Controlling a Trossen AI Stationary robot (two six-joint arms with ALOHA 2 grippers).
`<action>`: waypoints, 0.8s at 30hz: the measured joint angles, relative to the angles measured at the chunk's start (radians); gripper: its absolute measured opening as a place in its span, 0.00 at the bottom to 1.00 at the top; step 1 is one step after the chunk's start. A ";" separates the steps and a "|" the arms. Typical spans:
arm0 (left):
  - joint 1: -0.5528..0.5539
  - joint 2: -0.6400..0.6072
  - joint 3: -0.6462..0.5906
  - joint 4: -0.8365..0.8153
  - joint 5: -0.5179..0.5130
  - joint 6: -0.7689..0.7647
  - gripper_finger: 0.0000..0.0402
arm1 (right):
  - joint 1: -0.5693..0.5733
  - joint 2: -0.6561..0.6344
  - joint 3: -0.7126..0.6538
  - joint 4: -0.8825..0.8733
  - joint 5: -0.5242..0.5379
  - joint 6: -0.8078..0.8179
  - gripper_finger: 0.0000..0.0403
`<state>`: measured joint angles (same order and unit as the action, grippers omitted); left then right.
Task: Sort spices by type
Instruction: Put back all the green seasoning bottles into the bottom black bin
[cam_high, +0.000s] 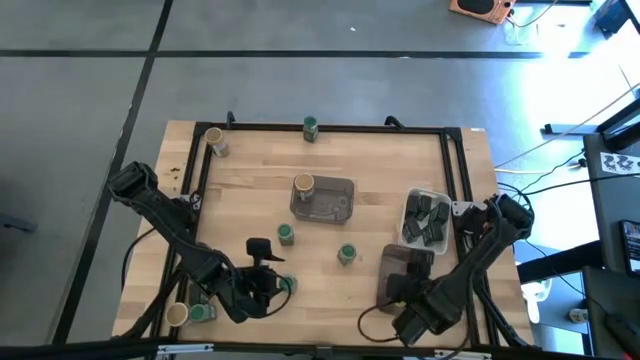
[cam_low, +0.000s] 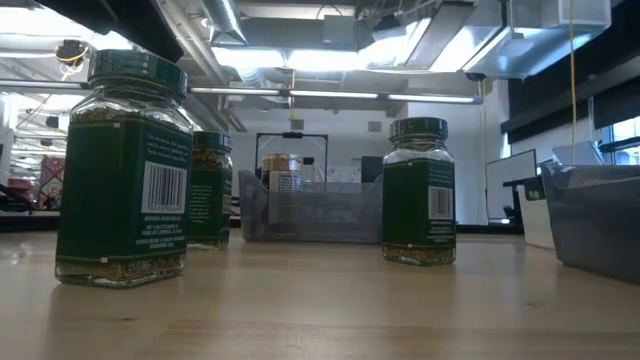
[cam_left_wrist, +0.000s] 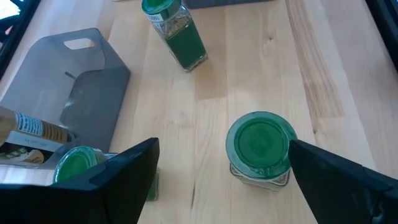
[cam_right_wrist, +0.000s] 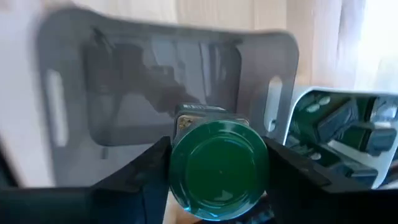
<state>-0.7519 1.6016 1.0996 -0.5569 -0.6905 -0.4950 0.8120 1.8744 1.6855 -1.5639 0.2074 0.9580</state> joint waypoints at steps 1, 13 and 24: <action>0.000 0.000 0.000 0.000 -0.002 0.000 0.88 | 0.000 0.000 -0.022 0.003 -0.005 0.003 0.52; 0.000 0.001 0.000 0.000 -0.017 0.003 0.88 | -0.001 0.000 -0.164 0.059 0.015 -0.005 0.52; 0.000 0.001 0.000 -0.004 -0.017 0.004 0.88 | -0.001 -0.188 -0.290 0.201 0.044 0.062 0.52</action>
<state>-0.7519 1.6028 1.0996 -0.5613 -0.7078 -0.4908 0.8112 1.6866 1.3956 -1.3629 0.2519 1.0197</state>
